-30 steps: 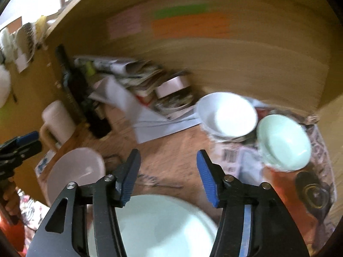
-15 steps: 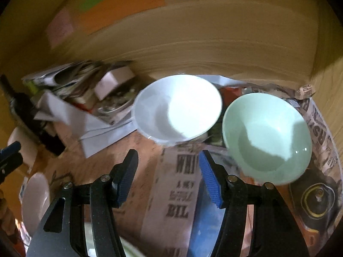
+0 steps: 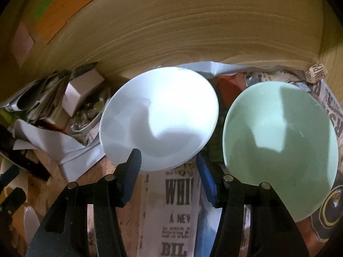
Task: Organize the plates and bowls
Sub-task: 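Move both grippers to the rim of the white bowl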
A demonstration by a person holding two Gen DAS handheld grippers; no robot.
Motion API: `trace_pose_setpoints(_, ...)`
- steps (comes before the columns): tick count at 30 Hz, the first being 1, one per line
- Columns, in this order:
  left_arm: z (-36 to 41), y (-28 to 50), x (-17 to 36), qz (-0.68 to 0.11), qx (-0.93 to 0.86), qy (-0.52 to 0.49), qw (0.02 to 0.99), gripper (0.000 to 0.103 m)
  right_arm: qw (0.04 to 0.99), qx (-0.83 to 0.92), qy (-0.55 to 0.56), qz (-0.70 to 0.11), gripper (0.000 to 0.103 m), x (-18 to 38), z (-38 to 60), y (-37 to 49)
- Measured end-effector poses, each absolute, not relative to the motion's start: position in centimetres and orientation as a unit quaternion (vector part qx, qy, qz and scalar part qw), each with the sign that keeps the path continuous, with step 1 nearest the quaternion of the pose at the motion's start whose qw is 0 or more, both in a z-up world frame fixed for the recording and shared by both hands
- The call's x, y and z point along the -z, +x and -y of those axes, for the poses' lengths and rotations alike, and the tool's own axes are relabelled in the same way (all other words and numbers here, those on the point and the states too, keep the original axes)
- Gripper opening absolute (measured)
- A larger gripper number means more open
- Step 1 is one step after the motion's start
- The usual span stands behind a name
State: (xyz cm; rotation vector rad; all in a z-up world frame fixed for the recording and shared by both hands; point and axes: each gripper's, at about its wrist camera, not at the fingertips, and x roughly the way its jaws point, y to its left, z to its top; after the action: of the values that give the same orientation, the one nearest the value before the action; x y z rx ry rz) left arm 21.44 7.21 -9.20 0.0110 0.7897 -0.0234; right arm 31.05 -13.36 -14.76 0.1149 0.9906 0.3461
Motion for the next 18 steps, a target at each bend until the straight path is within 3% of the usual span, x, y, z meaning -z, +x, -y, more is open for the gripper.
trace_pose_setpoints(6,-7.3,22.5,9.8,-0.393,0.017,0.004,0.919,0.089,0.863,-0.158,0.052,-0.477,0.046,14.8,13.0,30.9)
trace_pose_setpoints(13,-7.4,22.6,9.8,-0.393,0.012,0.007,0.919,0.089,0.864,-0.161,0.062,-0.473,0.025,15.1,13.5,31.1)
trace_pose_setpoints(18,-7.4,22.3,9.5,-0.388,0.009,0.011,0.921,0.089,0.849,-0.190,0.081,-0.487,0.022,15.1,14.3,30.5)
